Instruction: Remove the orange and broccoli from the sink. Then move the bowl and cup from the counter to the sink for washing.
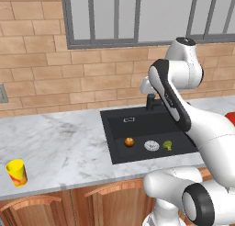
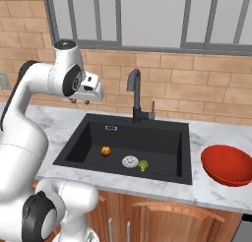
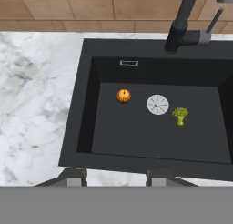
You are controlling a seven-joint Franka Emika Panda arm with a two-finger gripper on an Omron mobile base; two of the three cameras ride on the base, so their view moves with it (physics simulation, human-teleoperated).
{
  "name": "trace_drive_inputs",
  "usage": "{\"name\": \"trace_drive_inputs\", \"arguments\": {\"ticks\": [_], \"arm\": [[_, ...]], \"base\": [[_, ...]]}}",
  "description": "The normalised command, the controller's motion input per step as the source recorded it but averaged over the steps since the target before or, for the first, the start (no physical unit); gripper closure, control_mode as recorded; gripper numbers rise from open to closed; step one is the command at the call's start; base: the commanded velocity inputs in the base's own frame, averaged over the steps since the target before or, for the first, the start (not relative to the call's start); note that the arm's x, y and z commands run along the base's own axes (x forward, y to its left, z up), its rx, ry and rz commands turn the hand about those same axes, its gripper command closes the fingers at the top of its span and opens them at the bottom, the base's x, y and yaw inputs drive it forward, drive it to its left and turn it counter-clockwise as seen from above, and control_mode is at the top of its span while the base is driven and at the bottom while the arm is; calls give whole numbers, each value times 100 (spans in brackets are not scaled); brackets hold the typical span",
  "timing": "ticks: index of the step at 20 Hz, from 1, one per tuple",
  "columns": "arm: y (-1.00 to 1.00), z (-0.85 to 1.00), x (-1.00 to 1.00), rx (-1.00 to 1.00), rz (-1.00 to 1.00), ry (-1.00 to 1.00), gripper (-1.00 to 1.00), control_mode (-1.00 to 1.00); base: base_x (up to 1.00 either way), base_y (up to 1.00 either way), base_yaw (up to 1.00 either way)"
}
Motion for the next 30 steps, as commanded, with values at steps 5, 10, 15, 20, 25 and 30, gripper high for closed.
{"name": "trace_drive_inputs", "arguments": {"ticks": [5,10,15,20,25,30], "arm": [[-1,0,-7,0,0,-2,-100,-100],[-5,-1,-17,0,0,-3,-100,-100],[-3,-2,-19,0,0,-6,-100,-100],[-1,-7,-17,0,0,-11,-100,-100],[1,-14,-9,0,0,-13,-100,-100],[8,-23,-1,-1,0,-6,-100,-100]], "base": [[0,0,0],[0,0,0],[0,0,0],[0,0,0],[0,0,0],[0,0,0]]}}
